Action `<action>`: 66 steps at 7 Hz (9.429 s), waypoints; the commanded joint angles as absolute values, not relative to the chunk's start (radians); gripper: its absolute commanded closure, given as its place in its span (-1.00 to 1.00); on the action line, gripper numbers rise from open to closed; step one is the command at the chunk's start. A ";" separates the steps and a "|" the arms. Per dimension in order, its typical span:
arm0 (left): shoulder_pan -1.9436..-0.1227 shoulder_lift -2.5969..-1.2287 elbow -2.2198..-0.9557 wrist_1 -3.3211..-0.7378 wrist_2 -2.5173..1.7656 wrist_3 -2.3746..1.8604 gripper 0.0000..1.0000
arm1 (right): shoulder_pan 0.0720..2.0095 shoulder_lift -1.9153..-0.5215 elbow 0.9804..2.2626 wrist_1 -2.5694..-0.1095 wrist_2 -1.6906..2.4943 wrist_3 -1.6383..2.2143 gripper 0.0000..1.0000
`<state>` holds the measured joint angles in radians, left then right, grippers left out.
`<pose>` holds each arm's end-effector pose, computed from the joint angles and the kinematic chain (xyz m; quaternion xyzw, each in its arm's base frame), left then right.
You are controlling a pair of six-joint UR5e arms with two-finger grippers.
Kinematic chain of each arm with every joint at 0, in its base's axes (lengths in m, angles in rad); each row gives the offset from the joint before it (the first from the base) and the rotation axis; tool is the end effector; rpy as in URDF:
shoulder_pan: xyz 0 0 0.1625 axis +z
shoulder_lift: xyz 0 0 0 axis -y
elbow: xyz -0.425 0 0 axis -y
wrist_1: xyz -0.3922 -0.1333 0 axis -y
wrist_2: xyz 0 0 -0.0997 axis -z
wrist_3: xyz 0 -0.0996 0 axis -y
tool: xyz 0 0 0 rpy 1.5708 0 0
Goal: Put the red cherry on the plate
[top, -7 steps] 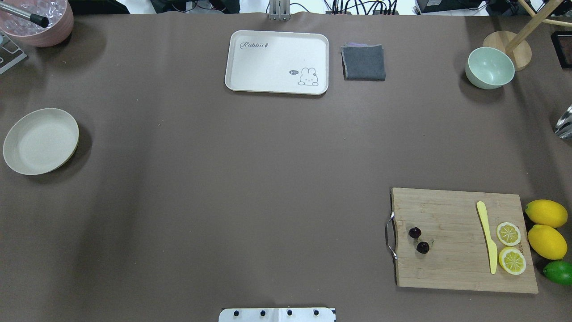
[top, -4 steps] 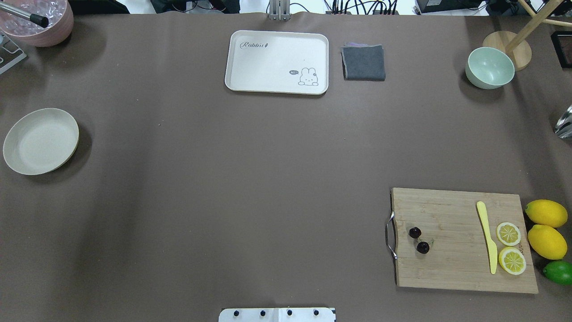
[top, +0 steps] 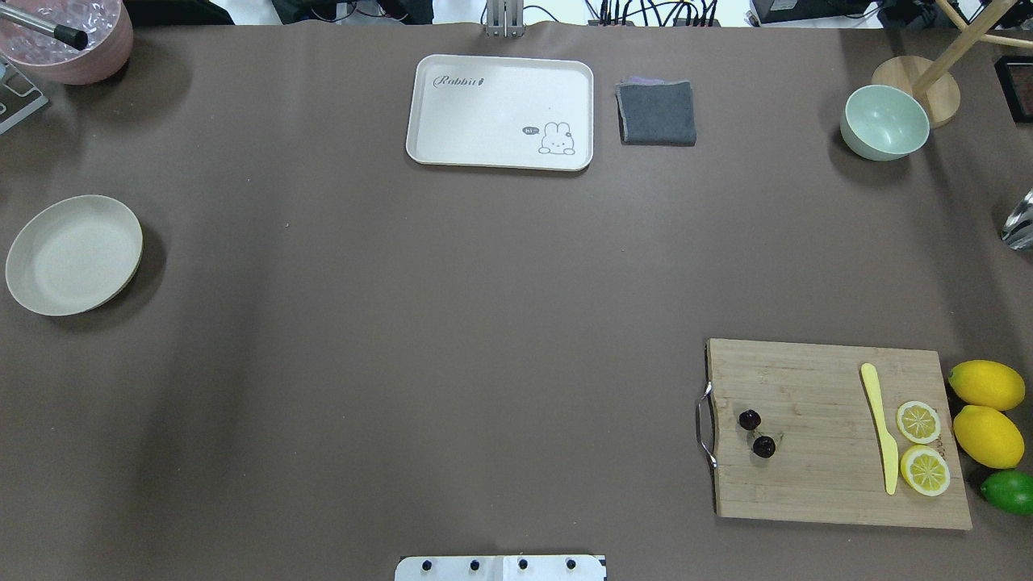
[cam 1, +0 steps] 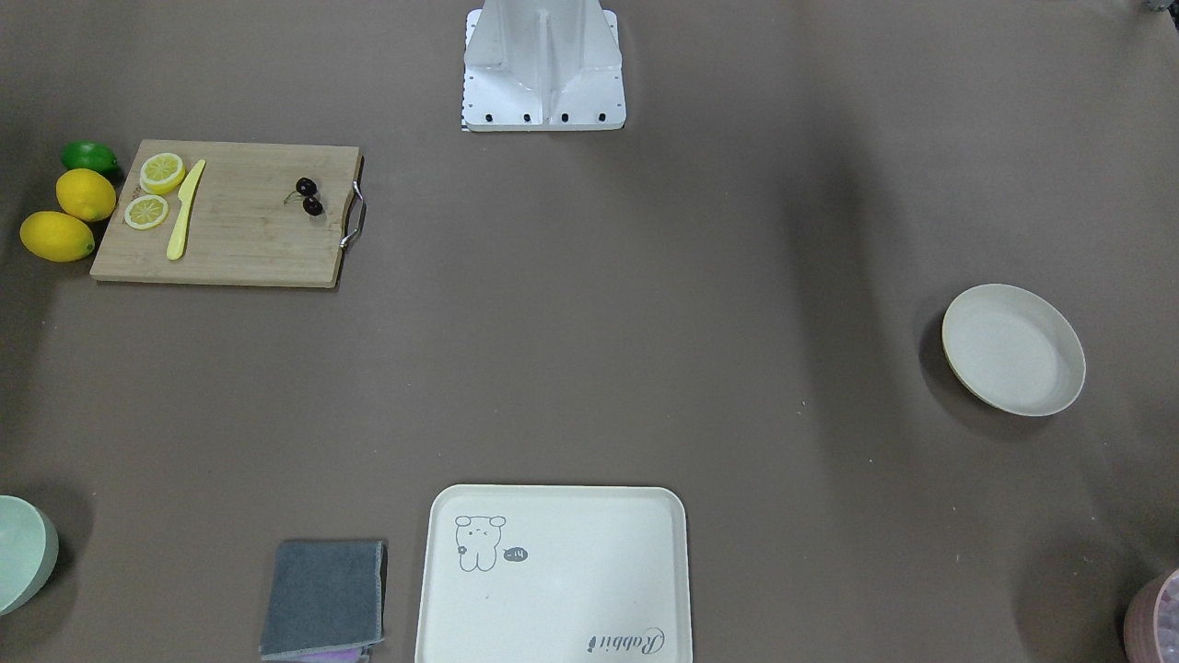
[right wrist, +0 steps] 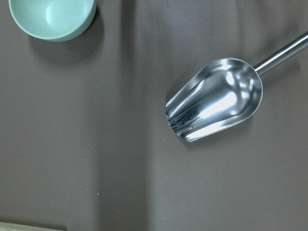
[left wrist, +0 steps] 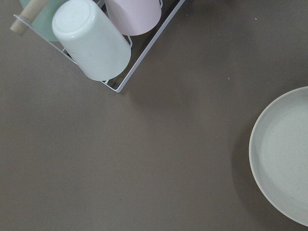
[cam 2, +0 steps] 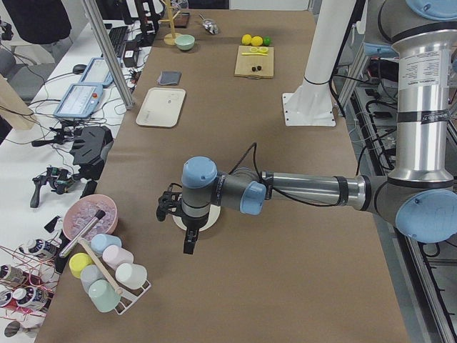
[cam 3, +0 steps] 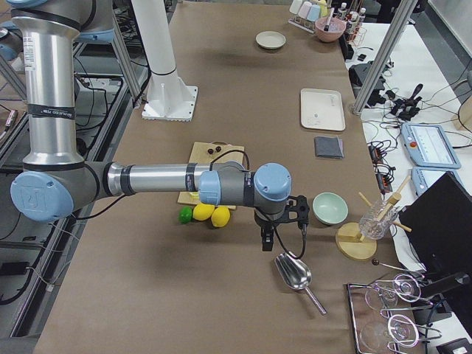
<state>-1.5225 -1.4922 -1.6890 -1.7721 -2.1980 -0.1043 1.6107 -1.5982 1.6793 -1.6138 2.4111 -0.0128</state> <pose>-0.0518 -0.4776 0.6252 0.0906 0.3141 0.0106 0.9450 0.0783 -0.4787 0.6182 0.0281 -0.4072 0.0046 0.9129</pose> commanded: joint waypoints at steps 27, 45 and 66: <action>-1.259 -1.667 -1.266 -2.294 -2.553 -0.463 1.00 | 1.614 -1.606 1.695 -1.612 2.408 -0.015 -1.00; -0.529 -2.082 -1.555 -2.273 -1.893 -1.586 -0.95 | 1.194 -1.538 2.048 -1.480 2.339 0.711 -1.00; -0.785 -1.956 -1.618 -2.217 -1.888 -1.060 -0.96 | 0.467 -1.632 2.098 -1.193 1.845 1.154 1.00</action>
